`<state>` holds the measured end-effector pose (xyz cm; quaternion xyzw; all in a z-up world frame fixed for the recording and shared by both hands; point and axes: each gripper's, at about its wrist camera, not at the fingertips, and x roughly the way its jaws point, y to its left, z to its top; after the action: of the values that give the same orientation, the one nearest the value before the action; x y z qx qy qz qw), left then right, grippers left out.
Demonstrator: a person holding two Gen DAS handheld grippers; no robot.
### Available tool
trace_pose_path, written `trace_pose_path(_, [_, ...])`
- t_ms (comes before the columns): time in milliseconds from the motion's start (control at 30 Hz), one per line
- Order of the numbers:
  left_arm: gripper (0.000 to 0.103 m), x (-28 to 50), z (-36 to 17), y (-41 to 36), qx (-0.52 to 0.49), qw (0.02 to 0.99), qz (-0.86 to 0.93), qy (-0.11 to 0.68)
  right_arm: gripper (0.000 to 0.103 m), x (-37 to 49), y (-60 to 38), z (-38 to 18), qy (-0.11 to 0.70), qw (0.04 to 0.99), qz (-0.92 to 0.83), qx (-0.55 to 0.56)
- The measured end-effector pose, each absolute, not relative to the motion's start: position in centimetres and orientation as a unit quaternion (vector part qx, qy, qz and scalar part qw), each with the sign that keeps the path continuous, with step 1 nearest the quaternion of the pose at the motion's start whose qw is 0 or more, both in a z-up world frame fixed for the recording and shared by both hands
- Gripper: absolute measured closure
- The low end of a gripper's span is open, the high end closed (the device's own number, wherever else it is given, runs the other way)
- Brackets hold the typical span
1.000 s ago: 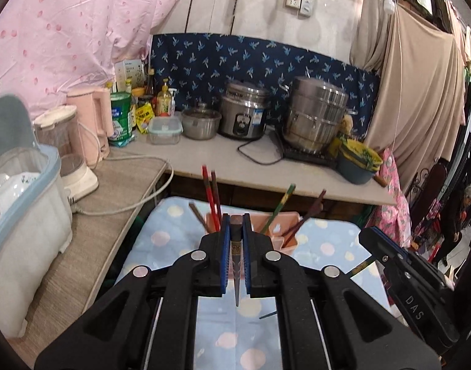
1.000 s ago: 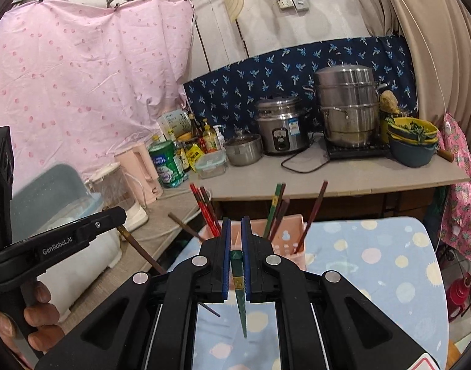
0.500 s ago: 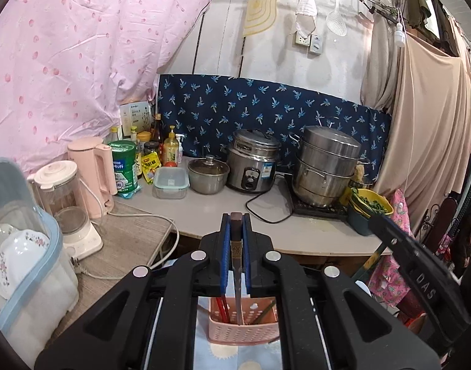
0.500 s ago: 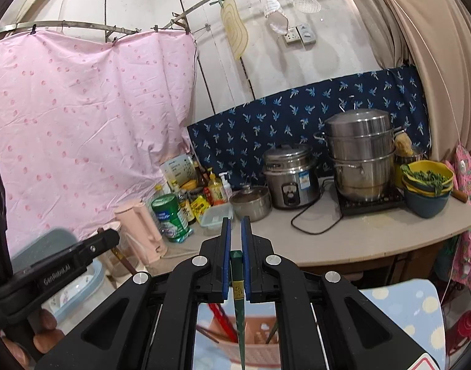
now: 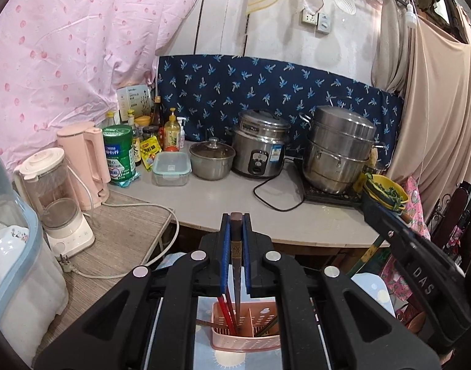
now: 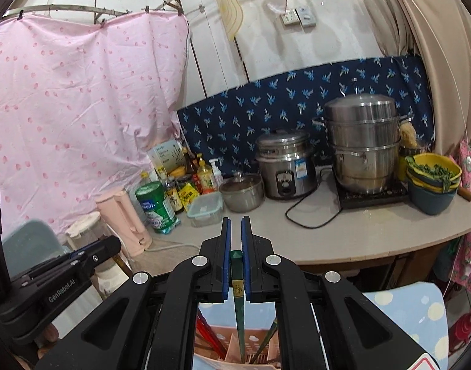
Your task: Organize utensils
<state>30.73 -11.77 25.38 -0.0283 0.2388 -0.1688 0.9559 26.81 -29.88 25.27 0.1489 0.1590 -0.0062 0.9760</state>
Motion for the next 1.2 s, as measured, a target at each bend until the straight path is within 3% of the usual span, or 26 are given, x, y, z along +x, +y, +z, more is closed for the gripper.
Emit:
trace_pose_path(333, [0.096, 31.5, 21.3, -12.6, -0.014, 0.946, -0.167, 0.276, 0.097, 28.1, -29.3, 19.7, 0.216, 0.967, -0.018, 0.132])
trace_pose_path(600, [0.095, 30.7, 19.9, -13.3, 0.003, 0.946, -0.163, 0.279, 0.096, 27.9, -29.2, 18.4, 0.234, 0.964, -0.022, 0.126])
trace_pose_path(733, [0.075, 30.0, 19.8, -13.2, 0.006, 0.950, -0.149, 0.273, 0.074, 26.8, -29.1, 18.8, 0.227, 0.966, -0.029, 0.122])
trace_pose_path(833, [0.070, 29.4, 19.8, -13.0, 0.010, 0.953, -0.144, 0.268, 0.066, 25.9, -28.9, 19.1, 0.221, 0.968, -0.034, 0.115])
trace_pose_path(1200, [0.070, 26.0, 19.6, -12.4, 0.031, 0.954, -0.137, 0.266, 0.061, 21.8, -28.1, 19.4, 0.220, 0.969, -0.040, 0.107])
